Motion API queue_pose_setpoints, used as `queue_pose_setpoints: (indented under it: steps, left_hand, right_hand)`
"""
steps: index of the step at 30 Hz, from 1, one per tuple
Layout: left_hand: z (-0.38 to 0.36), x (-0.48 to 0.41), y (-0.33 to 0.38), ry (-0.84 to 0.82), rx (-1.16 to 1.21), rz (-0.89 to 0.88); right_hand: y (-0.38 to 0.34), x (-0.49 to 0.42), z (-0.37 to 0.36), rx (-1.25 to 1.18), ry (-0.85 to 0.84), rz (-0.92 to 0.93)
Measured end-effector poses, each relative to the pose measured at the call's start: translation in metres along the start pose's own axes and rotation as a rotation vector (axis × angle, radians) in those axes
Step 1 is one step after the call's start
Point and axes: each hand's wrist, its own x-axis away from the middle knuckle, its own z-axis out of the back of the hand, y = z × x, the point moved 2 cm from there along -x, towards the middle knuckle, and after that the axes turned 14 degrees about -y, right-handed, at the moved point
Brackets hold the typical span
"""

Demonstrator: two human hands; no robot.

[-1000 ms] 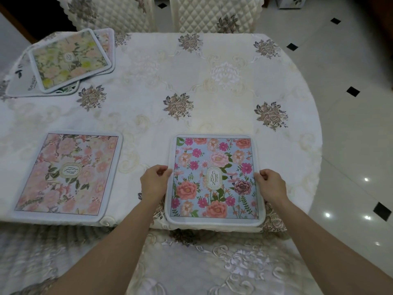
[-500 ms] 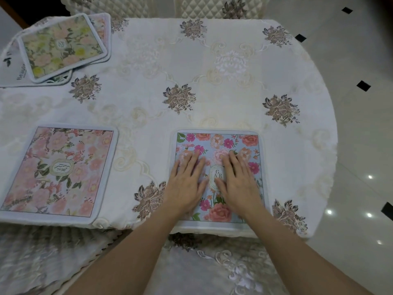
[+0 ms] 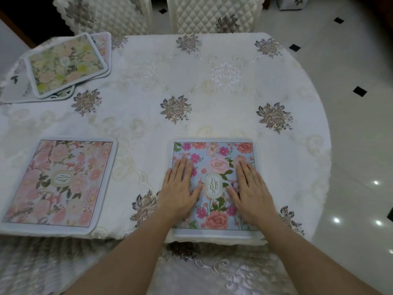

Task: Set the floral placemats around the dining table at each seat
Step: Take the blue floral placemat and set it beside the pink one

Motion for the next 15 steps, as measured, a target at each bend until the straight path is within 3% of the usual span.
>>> queue_pose_setpoints:
  steps: [4, 15]
  left_hand:
    - [0.027, 0.010, 0.020, -0.049, 0.019, -0.009]
    - [0.095, 0.038, 0.142, 0.212, -0.162, -0.202]
  right_hand:
    - [0.006, 0.015, 0.028, -0.082, -0.061, -0.028]
    - [0.048, 0.079, 0.123, -0.078, 0.124, -0.084]
